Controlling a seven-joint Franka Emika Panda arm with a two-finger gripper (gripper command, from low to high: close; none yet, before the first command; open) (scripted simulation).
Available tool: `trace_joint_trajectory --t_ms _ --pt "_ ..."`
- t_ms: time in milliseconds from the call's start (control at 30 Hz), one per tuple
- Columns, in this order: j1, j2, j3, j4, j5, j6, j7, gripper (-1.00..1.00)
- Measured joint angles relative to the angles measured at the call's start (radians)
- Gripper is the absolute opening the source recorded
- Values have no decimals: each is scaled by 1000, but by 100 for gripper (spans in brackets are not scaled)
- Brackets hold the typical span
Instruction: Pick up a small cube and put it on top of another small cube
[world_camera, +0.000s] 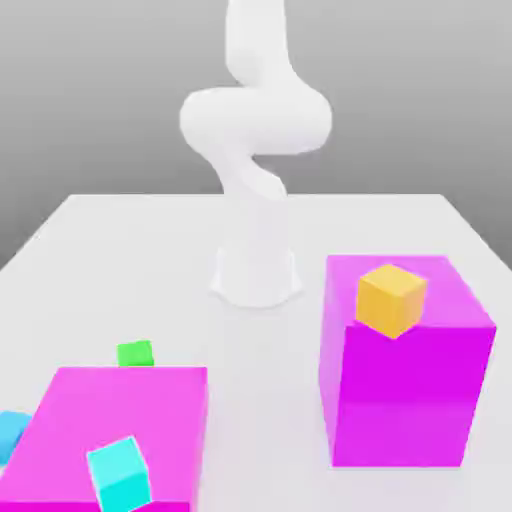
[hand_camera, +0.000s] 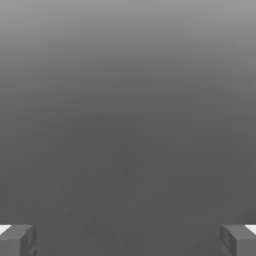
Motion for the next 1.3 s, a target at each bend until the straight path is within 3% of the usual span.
trace_joint_trajectory --t_ms 567,600,667,767,900,1067,1100,1300 --pt "-115 482 -404 -537 -170 419 -584 0" --pt "-114 553 -435 -560 -153 470 -646 0" --pt "-95 685 -462 -579 -29 563 -799 0" --pt "-105 779 -404 -571 169 627 -960 0" --pt "-229 870 -224 -547 406 687 -1135 0" --pt "-430 971 10 -527 531 771 -1227 0" --pt "-454 984 37 -526 540 784 -1232 -100" --pt "-466 991 50 -525 544 787 -1235 -100"
